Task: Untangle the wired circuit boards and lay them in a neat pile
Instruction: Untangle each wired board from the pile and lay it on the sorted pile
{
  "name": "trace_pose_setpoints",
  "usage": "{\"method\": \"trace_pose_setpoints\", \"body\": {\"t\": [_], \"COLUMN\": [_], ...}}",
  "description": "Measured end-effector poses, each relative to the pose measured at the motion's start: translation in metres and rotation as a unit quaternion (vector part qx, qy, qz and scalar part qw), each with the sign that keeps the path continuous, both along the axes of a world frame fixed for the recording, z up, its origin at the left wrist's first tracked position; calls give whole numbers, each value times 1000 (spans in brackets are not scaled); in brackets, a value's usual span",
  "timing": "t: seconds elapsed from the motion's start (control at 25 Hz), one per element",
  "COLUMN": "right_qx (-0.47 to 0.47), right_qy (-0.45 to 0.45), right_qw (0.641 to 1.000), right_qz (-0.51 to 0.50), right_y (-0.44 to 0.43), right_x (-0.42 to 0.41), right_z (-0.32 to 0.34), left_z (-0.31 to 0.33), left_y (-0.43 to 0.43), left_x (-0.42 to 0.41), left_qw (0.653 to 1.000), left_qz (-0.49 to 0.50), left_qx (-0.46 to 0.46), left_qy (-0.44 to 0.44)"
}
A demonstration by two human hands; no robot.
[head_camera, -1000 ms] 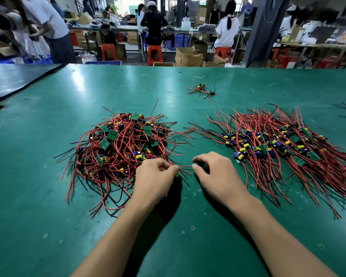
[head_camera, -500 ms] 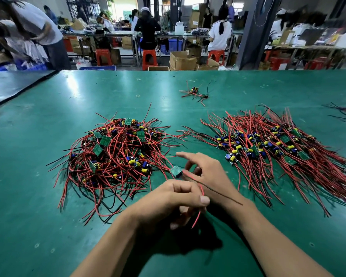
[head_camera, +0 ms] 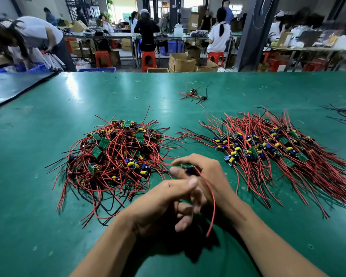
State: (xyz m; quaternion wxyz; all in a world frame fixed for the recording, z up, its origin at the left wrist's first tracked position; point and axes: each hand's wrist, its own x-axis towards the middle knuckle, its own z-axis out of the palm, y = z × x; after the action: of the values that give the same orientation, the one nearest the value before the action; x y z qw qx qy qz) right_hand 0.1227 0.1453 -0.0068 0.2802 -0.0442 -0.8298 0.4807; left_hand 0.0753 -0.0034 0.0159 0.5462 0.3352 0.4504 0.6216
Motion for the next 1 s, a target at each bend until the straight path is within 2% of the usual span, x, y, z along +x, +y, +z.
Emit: {"method": "trace_pose_setpoints", "body": {"t": [0.12,0.2,0.24,0.28,0.32,0.4,0.52,0.6,0.8,0.92,1.0], "right_qx": [-241,-411,-476,-500,-484,-383,-219,-182,-172,-142,-86], "right_qy": [-9,-14,-35,-69,-111,-201,-325,-357,-336,-262,-198], "right_qw": [970,910,876,857,858,882,894,894,917,952,976], "right_qz": [-12,42,74,105,133,186,217,201,130,64,21], "right_y": [5,9,10,10,10,7,-1,-5,-3,-2,3], "right_x": [3,5,7,9,12,18,21,20,17,10,7], "right_z": [18,31,35,39,40,40,36,30,24,19,16], "left_z": [-2,-3,-4,-4,-4,-3,-4,-4,-5,-12,-16], "left_y": [4,7,9,11,13,15,13,11,10,13,15], "left_x": [-5,-4,-3,-3,-2,-3,-6,-4,-6,-9,-9], "left_qw": [994,987,982,977,972,964,961,965,951,923,905], "left_qz": [93,150,175,197,213,242,271,257,302,383,412], "left_qx": [-43,-48,-46,-44,-42,-35,-52,-48,-15,-30,-39], "left_qy": [-27,-43,-55,-72,-93,-106,-35,-23,-65,4,98]}}
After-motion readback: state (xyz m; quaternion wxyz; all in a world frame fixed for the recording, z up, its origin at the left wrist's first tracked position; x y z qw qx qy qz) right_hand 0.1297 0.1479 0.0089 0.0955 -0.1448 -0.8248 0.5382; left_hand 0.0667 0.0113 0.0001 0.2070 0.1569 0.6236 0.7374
